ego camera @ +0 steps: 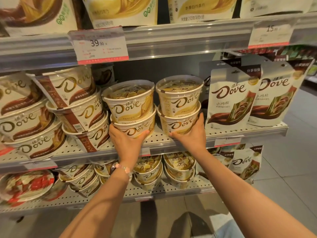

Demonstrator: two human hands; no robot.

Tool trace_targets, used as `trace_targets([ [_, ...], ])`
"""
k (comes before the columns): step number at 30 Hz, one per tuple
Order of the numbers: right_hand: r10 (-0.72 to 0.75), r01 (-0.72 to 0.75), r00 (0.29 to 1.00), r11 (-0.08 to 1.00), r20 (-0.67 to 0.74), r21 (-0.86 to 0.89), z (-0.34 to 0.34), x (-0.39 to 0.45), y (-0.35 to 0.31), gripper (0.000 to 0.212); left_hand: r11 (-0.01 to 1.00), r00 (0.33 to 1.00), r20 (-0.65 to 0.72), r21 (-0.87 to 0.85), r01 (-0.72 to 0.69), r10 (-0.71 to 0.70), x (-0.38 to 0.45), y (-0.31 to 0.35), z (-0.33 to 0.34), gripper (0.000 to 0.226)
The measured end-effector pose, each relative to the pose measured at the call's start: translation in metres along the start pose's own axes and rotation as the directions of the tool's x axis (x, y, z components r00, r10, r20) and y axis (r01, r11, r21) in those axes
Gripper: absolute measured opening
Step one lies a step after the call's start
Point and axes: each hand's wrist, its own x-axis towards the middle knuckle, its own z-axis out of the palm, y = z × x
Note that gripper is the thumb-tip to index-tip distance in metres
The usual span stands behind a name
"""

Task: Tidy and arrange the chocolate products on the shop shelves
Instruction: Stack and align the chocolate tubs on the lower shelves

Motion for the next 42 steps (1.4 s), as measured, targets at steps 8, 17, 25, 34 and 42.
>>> trace_targets([
  [8,0.042,-0.052,0.971,0.998,-0.237,-0.037,0.026,-0.021,-0.018,0.121,0.997,0.997,0.056,-0.063,-0.051,0.055,0.012,-0.011,-0.01,0.11],
  [17,0.096,-0.109,0.942,0.994,-0.321,-0.023,0.036,-0.029,-0.02,0.119,0.994,0.987,0.153,-0.109,-0.032,0.048,0.015,-0.013,-0.014,0.11],
  [25,-0.041,0.038,0.997,0.998,-0.061,-0.046,-0.007,-0.015,-0.002,0.13,0.999,0.994,0.11,-0.036,-0.009,0.013,-0.001,-0.01,-0.008,0.122],
  [34,-0.002,0.0,0.997,1.0,0.075,0.026,-0.014,0.005,-0.001,0.133,0.975,0.978,-0.047,0.08,0.207,-0.203,-0.009,0.018,0.016,0.143],
  [42,0.025,-0.027,0.999,0.999,-0.048,-0.047,-0.004,0.0,0.0,0.13,0.989,0.99,-0.023,0.043,0.14,-0.139,-0.003,0.007,0.009,0.139],
])
